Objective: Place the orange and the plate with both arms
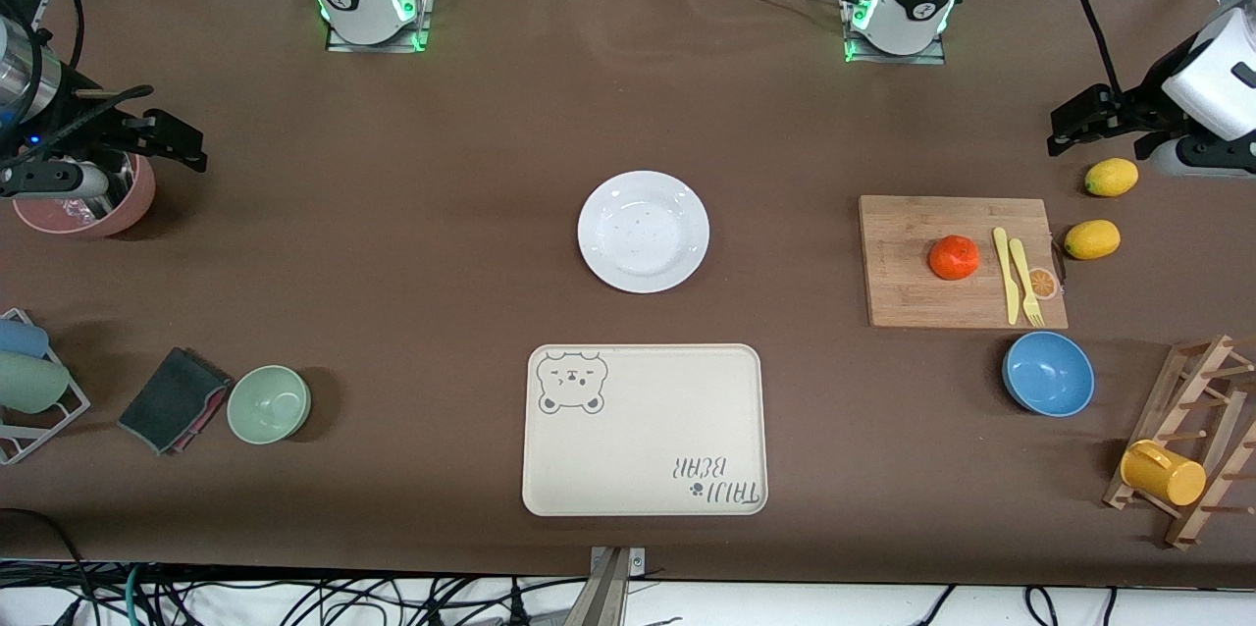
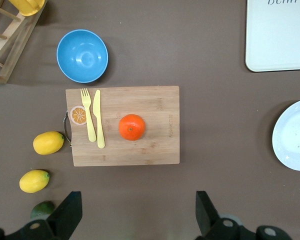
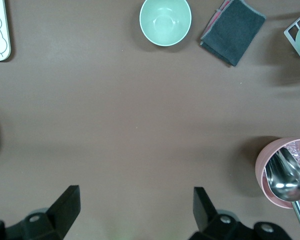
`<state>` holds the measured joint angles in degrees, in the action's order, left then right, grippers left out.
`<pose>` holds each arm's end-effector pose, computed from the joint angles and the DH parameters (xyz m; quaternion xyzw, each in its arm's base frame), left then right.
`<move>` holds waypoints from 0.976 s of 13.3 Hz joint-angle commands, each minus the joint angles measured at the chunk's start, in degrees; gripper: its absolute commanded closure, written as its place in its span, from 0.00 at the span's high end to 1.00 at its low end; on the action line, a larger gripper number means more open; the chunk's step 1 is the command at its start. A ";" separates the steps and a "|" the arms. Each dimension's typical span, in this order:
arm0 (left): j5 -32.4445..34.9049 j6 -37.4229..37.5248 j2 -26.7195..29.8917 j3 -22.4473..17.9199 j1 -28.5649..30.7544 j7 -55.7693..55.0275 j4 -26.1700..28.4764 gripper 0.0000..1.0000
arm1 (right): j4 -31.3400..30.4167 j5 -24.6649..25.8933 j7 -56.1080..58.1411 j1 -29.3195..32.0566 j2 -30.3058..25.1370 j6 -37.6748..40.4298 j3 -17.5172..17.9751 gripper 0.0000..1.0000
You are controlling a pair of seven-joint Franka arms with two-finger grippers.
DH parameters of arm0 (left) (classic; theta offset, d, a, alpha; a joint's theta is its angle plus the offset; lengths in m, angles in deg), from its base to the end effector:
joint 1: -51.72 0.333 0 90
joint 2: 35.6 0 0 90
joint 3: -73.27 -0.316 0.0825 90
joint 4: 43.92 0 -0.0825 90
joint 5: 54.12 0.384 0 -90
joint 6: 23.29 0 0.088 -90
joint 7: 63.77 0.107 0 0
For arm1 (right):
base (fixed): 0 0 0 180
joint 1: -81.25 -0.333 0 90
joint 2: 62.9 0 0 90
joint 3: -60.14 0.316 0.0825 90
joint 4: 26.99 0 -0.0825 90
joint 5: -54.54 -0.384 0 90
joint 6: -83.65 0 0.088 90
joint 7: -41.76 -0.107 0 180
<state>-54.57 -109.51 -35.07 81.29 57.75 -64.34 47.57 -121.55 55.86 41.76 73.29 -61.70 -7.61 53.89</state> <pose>0.5434 -0.0201 0.6119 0.9991 -0.0124 -0.0415 0.0024 0.5586 0.0148 0.5773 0.9990 0.0156 -0.0390 0.0132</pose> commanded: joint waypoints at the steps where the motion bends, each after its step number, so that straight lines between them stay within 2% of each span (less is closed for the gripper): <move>1: 0.63 0.26 -0.61 -0.02 -0.14 -0.31 -1.48 1.00 | -0.71 -0.80 -0.18 -0.12 -0.67 0.11 0.01 1.00; 13: 0.45 -1.04 -0.70 -0.10 0.56 -0.31 -1.05 1.00 | -0.54 -0.71 -0.18 -0.12 -0.67 0.20 -0.08 1.00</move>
<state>-54.57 -109.78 -35.14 80.95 57.87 -64.34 47.57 -121.55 55.85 41.76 73.28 -61.70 -7.57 53.89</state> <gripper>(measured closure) 0.000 0.000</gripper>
